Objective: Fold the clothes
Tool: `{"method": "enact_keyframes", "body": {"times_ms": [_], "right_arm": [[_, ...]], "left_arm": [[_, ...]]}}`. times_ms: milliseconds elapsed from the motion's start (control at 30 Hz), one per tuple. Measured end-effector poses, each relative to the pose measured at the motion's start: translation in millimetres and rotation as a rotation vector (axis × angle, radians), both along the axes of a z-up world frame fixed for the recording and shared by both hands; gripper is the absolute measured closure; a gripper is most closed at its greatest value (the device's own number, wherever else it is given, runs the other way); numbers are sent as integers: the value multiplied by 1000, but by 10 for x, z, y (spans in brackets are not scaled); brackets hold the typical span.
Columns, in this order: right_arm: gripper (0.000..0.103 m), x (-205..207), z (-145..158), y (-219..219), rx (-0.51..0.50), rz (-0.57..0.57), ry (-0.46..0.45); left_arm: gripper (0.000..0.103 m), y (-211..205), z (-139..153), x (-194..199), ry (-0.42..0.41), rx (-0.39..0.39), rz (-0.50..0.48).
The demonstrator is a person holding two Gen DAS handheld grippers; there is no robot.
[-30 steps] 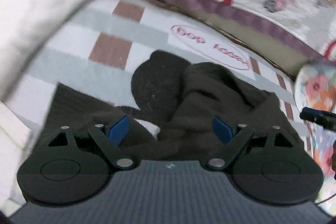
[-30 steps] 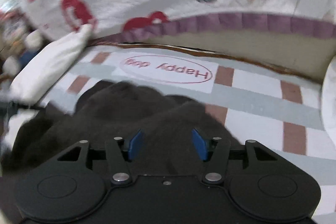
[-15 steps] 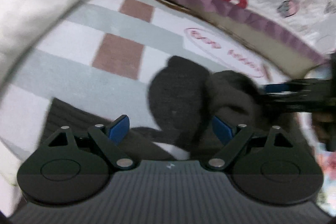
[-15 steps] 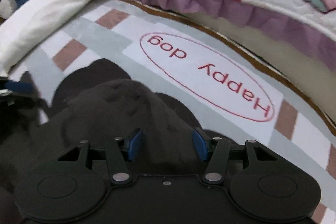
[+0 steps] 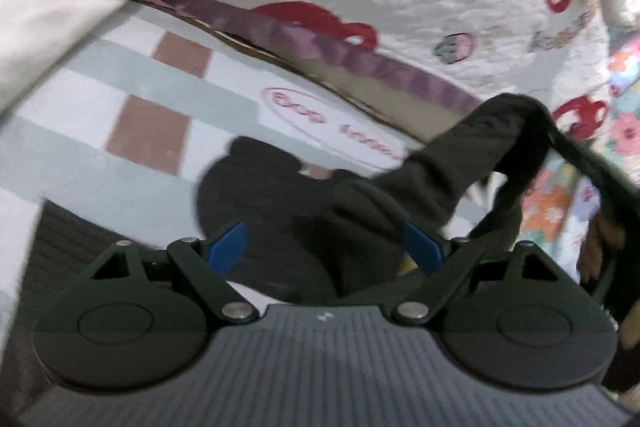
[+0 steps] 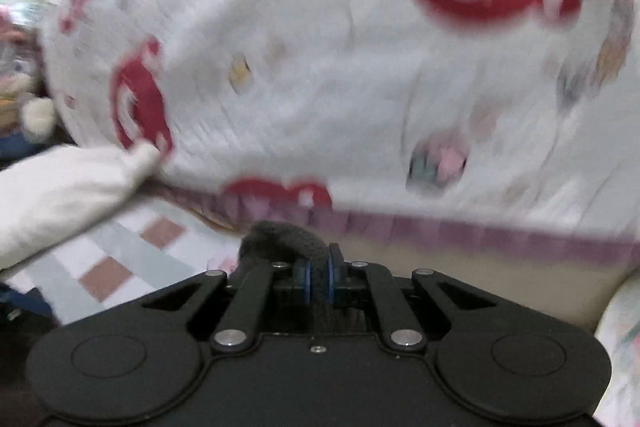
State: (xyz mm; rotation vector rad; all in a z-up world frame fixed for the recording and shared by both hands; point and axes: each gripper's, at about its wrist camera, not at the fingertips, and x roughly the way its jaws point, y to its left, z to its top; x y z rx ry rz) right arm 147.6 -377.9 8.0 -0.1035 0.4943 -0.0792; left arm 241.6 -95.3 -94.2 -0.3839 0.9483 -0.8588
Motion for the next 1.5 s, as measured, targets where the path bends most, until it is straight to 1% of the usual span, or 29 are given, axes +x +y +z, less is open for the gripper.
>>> {"method": "enact_keyframes", "body": {"times_ms": [33, 67, 100, 200, 300, 367, 433, 533, 600, 633, 700, 733, 800, 833, 900, 933, 967, 1000, 1033, 1067, 1100, 1167, 1233, 1267, 1367, 1400, 1433, 1467, 1500], "right_arm": [[93, -199, 70, 76, 1, 62, -15], [94, -367, 58, 170, 20, 123, 19], [94, -500, 9, 267, 29, 164, 72], [93, -934, -330, 593, 106, 258, 267], [93, -1240, -692, 783, 233, 319, 431], [93, -1358, -843, 847, 253, 321, 474], [92, -1411, -923, 846, 292, 320, 522], [91, -1420, -959, 818, 311, 331, 570], [89, -1404, -967, 809, 313, 334, 594], [87, -1407, -959, 790, 327, 334, 592], [86, -1466, -962, 755, 352, 336, 592], [86, -1495, -960, 753, 354, 337, 591], [82, -1491, -949, 705, 366, 338, 594], [79, -1503, -939, 673, 376, 326, 587], [76, -1548, -926, 605, 394, 291, 572], [74, -1570, -919, 570, 403, 272, 564], [72, -1586, -874, 492, 414, 243, 545], [69, -1603, -830, 412, 426, 214, 525], [66, -1635, -768, 306, 446, 171, 496], [65, -1668, -707, 200, 466, 129, 467], [61, -1696, -661, 86, 487, 83, 442], [60, -1659, -562, -202, 500, -24, 392], [60, -1598, -465, -348, 455, -42, 366], [60, -1566, -417, -420, 433, -50, 353], [59, -1459, -367, -430, 350, 10, 384], [58, -1410, -389, -430, 356, 30, 390], [56, -1355, -426, -427, 384, 56, 401], [54, -1286, -478, -410, 413, 78, 410], [50, -1233, -515, -399, 439, 102, 417]], "left_arm": [[17, -21, 15, -36, 11, -19, -9], [17, -43, 29, -72, 21, -36, -18], [17, -72, 38, -111, 25, -41, -28], [17, -178, 83, -242, 14, -44, -72], [16, -259, 97, -332, 11, -47, -104], [16, -321, 83, -381, 10, -31, -118], [16, -406, 72, -440, -13, 18, -143], [16, -533, 62, -526, -45, 70, -206], [16, -636, 47, -600, -44, 90, -275], [16, -696, 55, -656, -72, 132, -301], [16, -824, 65, -800, -167, 250, -347], [16, -871, 54, -857, -197, 287, -360], [14, -938, 12, -913, -208, 333, -363], [14, -950, -4, -921, -216, 343, -360], [17, -960, -42, -925, -238, 357, -345], [41, -957, -73, -913, -252, 368, -331], [74, -960, -96, -887, -272, 389, -307], [79, -951, -103, -842, -292, 406, -280], [83, -903, -79, -784, -296, 387, -255], [87, -819, -28, -721, -285, 336, -218], [88, -735, 27, -664, -277, 286, -182], [88, -557, 192, -610, -301, 189, -119], [88, -375, 360, -582, -325, 93, -61], [88, -284, 425, -578, -322, 47, -39], [88, -47, 564, -587, -289, -89, 1], [88, 23, 596, -593, -274, -131, 10], [88, 68, 596, -599, -250, -157, 13], [88, 83, 566, -593, -220, -173, 10], [88, 97, 536, -588, -189, -188, 7]]}}
